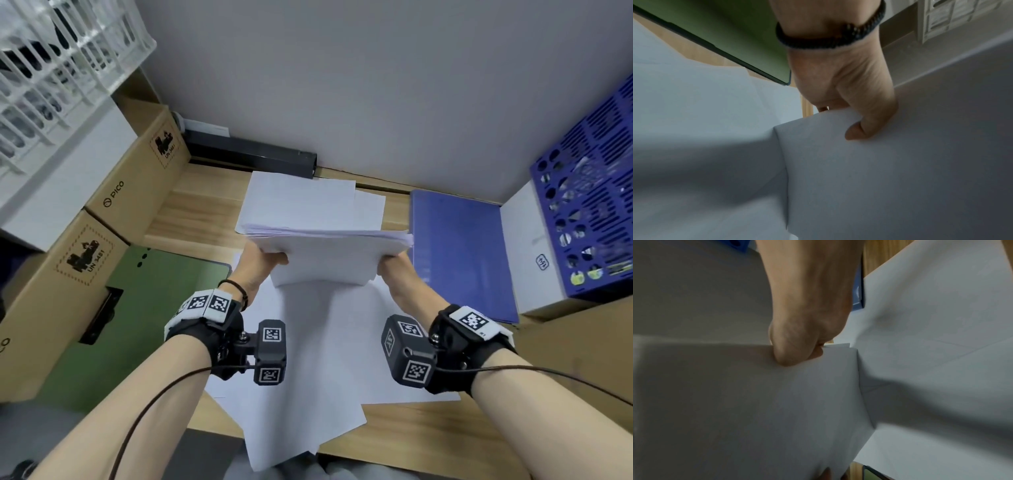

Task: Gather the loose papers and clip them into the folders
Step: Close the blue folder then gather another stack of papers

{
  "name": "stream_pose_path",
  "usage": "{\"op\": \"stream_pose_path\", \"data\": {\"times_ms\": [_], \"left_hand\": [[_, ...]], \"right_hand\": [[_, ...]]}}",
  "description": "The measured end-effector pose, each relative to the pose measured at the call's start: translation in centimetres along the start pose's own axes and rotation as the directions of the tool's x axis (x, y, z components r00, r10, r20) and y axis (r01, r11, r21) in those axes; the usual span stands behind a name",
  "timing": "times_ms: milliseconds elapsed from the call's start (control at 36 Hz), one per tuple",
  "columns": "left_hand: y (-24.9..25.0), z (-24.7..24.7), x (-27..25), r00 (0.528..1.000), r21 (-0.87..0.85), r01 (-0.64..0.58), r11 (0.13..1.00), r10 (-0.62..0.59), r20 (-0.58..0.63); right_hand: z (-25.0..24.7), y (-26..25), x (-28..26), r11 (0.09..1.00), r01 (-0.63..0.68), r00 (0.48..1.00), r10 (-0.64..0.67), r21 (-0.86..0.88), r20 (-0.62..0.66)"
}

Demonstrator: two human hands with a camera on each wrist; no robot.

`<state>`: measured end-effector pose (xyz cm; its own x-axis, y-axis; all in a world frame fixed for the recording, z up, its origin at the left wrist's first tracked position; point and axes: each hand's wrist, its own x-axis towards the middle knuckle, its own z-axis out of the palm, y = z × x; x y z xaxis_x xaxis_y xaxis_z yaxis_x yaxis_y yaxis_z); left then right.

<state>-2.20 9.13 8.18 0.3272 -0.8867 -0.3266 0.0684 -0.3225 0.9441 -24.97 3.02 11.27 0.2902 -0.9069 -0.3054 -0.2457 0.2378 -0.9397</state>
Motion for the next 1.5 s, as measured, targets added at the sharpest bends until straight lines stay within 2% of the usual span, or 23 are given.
{"op": "stream_pose_path", "data": {"times_ms": [194, 306, 444, 556, 639, 833, 889, 972, 1083, 1194, 1278, 1389, 1500], "left_hand": [[2.0, -0.3, 0.9, 0.998, -0.048, -0.034, 0.998, 0.031, -0.059], [2.8, -0.5, 0.9, 0.998, -0.069, -0.038, 0.997, 0.035, -0.046], [1.2, -1.1, 0.5, 0.999, -0.031, 0.019, 0.999, -0.020, -0.033], [0.5, -1.1, 0.1, 0.997, -0.021, 0.059, 0.998, -0.060, -0.052], [1.1, -0.6, 0.0, 0.997, -0.038, 0.049, 0.998, -0.051, -0.054], [3.3, -0.2, 0.4, 0.999, -0.166, -0.033, 0.986, 0.026, -0.040], [2.9, -0.4, 0.4, 1.000, -0.149, -0.022, 0.989, 0.019, -0.024], [2.2, -0.8, 0.2, 0.998, -0.113, -0.007, 0.994, 0.000, -0.062], [1.7, -0.9, 0.0, 0.997, -0.090, 0.021, 0.996, -0.028, -0.075], [1.7, -0.6, 0.0, 0.993, -0.068, 0.021, 0.997, -0.029, -0.111], [3.0, -0.3, 0.3, 0.988, -0.117, -0.014, 0.993, -0.004, -0.156], [4.1, -0.4, 1.0, 0.990, -0.138, -0.051, 0.989, 0.032, -0.138], [2.6, -0.2, 0.4, 0.994, -0.133, -0.007, 0.991, -0.008, -0.112]], "right_hand": [[-0.2, -0.9, 1.1, 0.994, -0.035, 0.996, 0.044, 0.106, -0.076], [-0.2, -1.2, 1.4, 0.992, -0.013, 0.994, 0.026, 0.125, -0.109], [-0.3, 0.5, 1.1, 0.997, -0.024, 1.000, 0.024, 0.078, -0.002], [-0.3, 1.9, 1.0, 0.992, -0.102, 0.994, 0.098, 0.077, 0.057], [0.1, 1.9, 0.9, 0.986, -0.128, 0.991, 0.123, 0.107, 0.044], [0.0, 0.3, 1.3, 0.967, -0.069, 0.997, 0.062, 0.247, 0.034], [-0.2, 0.2, 1.3, 0.971, -0.060, 0.997, 0.048, 0.232, 0.054], [-0.2, 0.8, 1.3, 0.987, -0.056, 0.994, 0.041, 0.148, 0.100], [-0.1, 1.4, 1.3, 0.990, -0.104, 0.990, 0.094, 0.096, 0.107], [0.4, 1.7, 1.6, 0.985, -0.155, 0.986, 0.149, 0.073, 0.077], [0.4, 0.6, 2.3, 0.988, -0.114, 0.993, 0.112, 0.108, 0.028], [0.1, -1.4, 2.7, 0.990, -0.059, 0.997, 0.066, 0.128, -0.052], [-0.1, -0.3, 2.1, 0.989, -0.136, 0.991, 0.136, 0.049, 0.006]]}}
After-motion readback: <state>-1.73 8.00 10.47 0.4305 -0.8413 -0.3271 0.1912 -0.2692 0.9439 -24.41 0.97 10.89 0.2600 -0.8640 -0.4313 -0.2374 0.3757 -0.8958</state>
